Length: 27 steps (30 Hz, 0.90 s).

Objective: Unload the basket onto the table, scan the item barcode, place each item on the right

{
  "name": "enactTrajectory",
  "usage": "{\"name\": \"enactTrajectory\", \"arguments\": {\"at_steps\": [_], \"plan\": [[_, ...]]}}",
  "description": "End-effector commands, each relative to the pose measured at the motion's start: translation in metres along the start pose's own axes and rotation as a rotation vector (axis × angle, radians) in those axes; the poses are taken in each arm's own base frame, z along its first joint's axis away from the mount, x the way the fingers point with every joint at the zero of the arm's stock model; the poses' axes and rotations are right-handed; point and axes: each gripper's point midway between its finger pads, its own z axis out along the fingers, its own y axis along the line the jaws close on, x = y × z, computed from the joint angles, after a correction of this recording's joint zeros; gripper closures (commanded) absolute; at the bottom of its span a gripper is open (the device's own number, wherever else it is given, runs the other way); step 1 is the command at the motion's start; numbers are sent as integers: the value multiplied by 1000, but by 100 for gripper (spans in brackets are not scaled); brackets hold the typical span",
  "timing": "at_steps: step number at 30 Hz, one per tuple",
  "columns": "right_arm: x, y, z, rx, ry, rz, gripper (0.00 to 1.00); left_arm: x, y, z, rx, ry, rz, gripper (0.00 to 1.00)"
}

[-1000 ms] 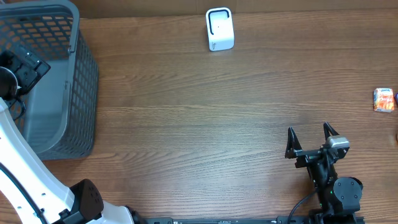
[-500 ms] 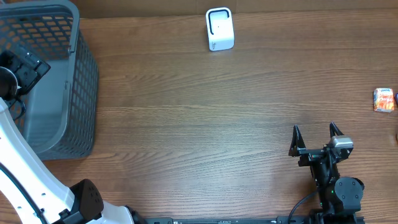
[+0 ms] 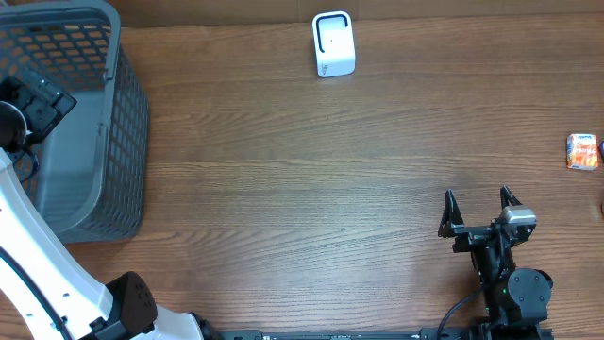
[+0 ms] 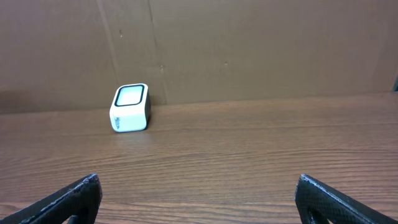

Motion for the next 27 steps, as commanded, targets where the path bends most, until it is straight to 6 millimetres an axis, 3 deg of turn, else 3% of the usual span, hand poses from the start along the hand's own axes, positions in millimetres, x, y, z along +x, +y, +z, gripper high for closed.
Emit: {"name": "enactTrajectory", "arguments": {"at_steps": [1,22,27], "plan": [[1,-2,0,12,-6,-4,0,0,1,0,2,1,-13,0],[1,-2,0,12,-6,-4,0,-1,2,-1,-4,-3,-2,0],[1,-2,0,12,-6,-4,0,1,1,-23,27,-54,49,0]]}}
